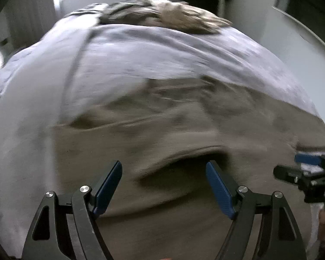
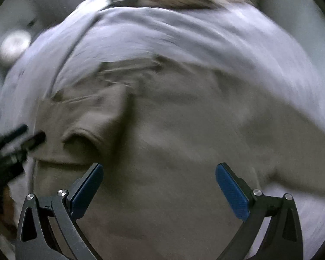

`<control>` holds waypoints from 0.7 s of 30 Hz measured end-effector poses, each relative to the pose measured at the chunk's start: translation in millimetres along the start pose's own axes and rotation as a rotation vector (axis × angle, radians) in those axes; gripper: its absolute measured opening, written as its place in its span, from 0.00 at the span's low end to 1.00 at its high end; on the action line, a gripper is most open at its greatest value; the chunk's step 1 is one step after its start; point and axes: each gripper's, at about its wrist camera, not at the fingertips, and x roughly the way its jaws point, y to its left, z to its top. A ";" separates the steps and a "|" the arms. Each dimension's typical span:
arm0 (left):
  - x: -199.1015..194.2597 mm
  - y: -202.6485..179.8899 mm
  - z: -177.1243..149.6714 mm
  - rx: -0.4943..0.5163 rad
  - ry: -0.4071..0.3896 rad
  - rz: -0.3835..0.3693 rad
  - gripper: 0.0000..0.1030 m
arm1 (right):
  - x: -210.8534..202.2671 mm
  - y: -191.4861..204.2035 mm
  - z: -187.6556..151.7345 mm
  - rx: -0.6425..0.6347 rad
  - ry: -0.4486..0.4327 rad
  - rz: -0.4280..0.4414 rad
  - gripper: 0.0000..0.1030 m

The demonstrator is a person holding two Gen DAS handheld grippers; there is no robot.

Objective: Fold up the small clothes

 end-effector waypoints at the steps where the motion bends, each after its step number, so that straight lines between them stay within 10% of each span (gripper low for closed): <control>1: -3.0 16.3 1.2 -0.028 -0.002 0.034 0.78 | 2.8 4.4 3.4 -0.051 -0.011 -0.020 1.00; 6: 14.8 90.2 -4.1 -0.160 0.066 0.211 0.78 | 22.0 52.7 5.0 -0.367 -0.064 -0.222 1.00; 9: 38.0 118.7 -13.4 -0.235 0.130 0.248 0.78 | 15.0 37.4 8.8 -0.332 -0.136 -0.299 0.94; 17: 55.5 124.5 -26.3 -0.263 0.154 0.234 0.78 | 27.4 -143.4 -30.8 0.711 -0.014 0.226 0.94; 21: 56.2 126.0 -21.4 -0.273 0.170 0.214 0.78 | 28.8 -150.7 -41.9 0.816 -0.041 0.331 0.94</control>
